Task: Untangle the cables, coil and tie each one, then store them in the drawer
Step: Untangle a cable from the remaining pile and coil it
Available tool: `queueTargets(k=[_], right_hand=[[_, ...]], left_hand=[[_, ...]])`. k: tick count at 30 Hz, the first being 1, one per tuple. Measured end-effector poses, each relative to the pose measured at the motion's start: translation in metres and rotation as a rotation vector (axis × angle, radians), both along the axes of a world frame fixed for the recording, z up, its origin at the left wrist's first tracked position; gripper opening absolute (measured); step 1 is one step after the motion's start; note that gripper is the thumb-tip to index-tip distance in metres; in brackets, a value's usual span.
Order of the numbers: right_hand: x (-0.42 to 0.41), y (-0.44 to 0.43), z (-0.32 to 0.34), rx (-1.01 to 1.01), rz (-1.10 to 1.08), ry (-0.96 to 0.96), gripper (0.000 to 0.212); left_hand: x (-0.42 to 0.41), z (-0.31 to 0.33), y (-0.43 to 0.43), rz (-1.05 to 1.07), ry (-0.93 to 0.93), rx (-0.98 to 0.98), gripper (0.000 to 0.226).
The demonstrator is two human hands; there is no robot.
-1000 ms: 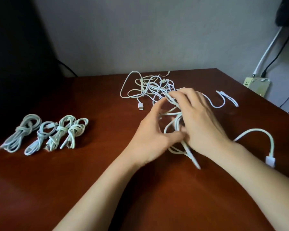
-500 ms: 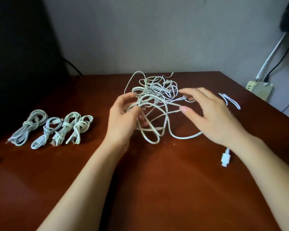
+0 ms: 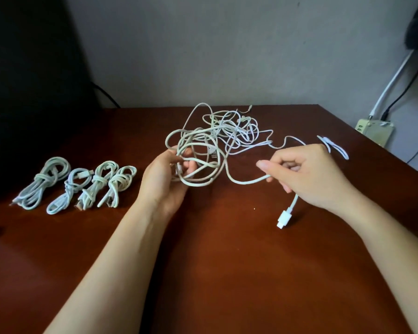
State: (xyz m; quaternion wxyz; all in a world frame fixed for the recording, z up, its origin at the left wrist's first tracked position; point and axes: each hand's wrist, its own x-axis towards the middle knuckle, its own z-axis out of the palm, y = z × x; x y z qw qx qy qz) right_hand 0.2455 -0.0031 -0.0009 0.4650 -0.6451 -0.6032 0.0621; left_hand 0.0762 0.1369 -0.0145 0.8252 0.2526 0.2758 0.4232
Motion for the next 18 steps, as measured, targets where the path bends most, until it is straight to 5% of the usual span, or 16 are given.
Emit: queueTargets(k=[11, 14, 18], right_hand=[[-0.001, -0.003, 0.014, 0.366, 0.033, 0.298, 0.029], [-0.001, -0.003, 0.015, 0.383, -0.012, 0.307, 0.031], [0.000, -0.001, 0.012, 0.424, -0.078, 0.303, 0.034]], left_hand=[[-0.001, 0.007, -0.015, -0.349, -0.536, -0.238, 0.052], [0.013, -0.001, -0.019, -0.379, -0.202, -0.021, 0.040], [0.035, -0.010, -0.039, -0.202, 0.316, 0.516, 0.027]])
